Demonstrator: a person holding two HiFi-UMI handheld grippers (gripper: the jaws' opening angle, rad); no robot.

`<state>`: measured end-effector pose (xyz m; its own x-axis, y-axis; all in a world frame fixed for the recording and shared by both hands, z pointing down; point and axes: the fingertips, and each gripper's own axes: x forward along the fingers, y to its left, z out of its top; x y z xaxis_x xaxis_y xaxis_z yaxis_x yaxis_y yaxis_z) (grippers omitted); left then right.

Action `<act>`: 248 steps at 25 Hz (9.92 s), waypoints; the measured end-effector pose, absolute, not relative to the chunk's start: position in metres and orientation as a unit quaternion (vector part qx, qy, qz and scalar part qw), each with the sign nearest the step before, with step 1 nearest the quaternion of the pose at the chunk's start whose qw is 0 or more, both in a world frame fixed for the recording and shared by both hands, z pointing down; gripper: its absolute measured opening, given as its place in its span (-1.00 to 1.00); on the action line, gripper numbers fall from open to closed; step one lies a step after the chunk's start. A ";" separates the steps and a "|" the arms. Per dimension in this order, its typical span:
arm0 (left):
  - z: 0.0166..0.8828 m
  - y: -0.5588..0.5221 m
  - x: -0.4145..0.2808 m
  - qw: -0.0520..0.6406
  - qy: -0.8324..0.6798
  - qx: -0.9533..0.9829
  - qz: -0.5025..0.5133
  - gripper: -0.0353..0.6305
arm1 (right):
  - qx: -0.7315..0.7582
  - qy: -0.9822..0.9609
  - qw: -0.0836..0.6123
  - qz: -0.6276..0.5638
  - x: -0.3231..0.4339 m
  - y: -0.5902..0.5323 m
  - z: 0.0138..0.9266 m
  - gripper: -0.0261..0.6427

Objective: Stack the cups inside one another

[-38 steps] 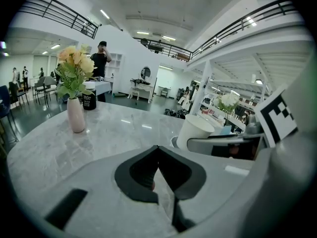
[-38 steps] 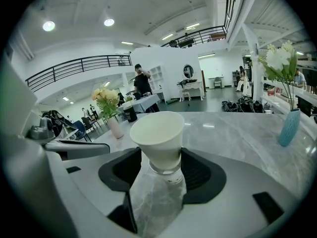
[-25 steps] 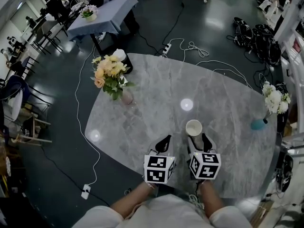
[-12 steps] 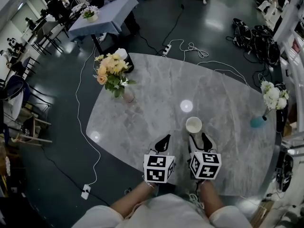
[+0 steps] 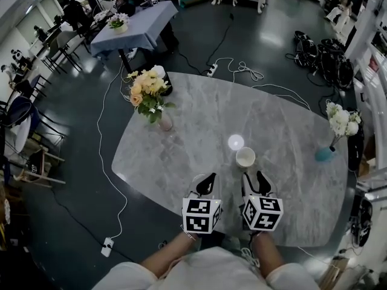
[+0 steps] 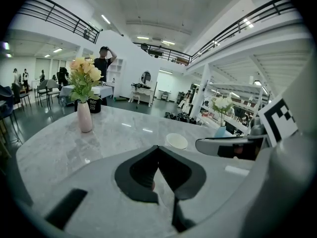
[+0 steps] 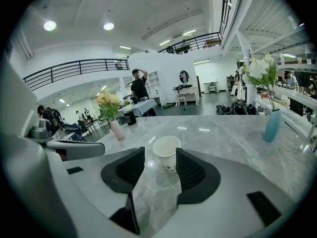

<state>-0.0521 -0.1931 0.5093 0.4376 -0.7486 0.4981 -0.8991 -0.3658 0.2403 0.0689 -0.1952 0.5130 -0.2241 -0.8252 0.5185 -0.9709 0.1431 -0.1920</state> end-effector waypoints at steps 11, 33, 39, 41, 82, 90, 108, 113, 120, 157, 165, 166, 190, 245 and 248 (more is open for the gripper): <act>0.490 -0.164 -0.059 0.229 -0.508 0.819 0.137 -0.90 | 0.627 -0.734 0.132 0.228 0.074 -0.157 0.490 -0.67; 0.474 -0.152 -0.041 0.195 -0.471 0.850 0.132 -0.90 | 0.652 -0.716 0.126 0.216 0.081 -0.114 0.477 -0.87; 0.473 -0.149 -0.036 0.198 -0.466 0.852 0.132 -0.90 | 0.652 -0.715 0.126 0.219 0.084 -0.110 0.478 -0.87; 0.475 -0.150 -0.036 0.199 -0.466 0.852 0.133 -0.90 | 0.651 -0.716 0.127 0.219 0.084 -0.111 0.479 -0.87; 0.528 -0.091 -0.154 0.256 -0.620 0.725 0.156 -0.90 | 0.482 -0.816 0.183 0.260 -0.026 -0.117 0.537 -0.88; 0.554 -0.070 -0.177 0.287 -0.642 0.694 0.156 -0.90 | 0.436 -0.830 0.215 0.273 -0.062 -0.105 0.565 -0.88; 0.591 -0.072 -0.188 0.323 -0.643 0.677 0.158 -0.90 | 0.421 -0.831 0.256 0.259 -0.079 -0.123 0.597 -0.86; 0.598 -0.071 -0.193 0.331 -0.644 0.671 0.160 -0.90 | 0.419 -0.830 0.261 0.258 -0.084 -0.128 0.602 -0.71; 0.606 -0.072 -0.194 0.338 -0.643 0.669 0.160 -0.90 | 0.421 -0.827 0.269 0.257 -0.088 -0.132 0.609 -0.49; 0.622 -0.078 -0.204 0.354 -0.635 0.666 0.167 -0.90 | 0.437 -0.818 0.274 0.254 -0.100 -0.157 0.621 -0.25; 0.619 -0.077 -0.201 0.352 -0.630 0.672 0.167 -0.90 | 0.445 -0.816 0.266 0.254 -0.095 -0.153 0.615 -0.25; 0.618 -0.078 -0.200 0.352 -0.630 0.673 0.166 -0.90 | 0.446 -0.816 0.265 0.253 -0.094 -0.153 0.614 -0.25; 0.566 -0.106 -0.170 0.306 -0.609 0.717 0.144 -0.90 | 0.485 -0.811 0.222 0.242 -0.065 -0.150 0.562 -0.25; 0.535 -0.236 -0.014 0.250 -0.478 0.822 0.182 -0.90 | 0.598 -0.742 0.156 0.261 0.075 -0.237 0.513 -0.25; 0.538 -0.237 -0.013 0.252 -0.478 0.821 0.185 -0.90 | 0.594 -0.743 0.159 0.264 0.073 -0.239 0.516 -0.25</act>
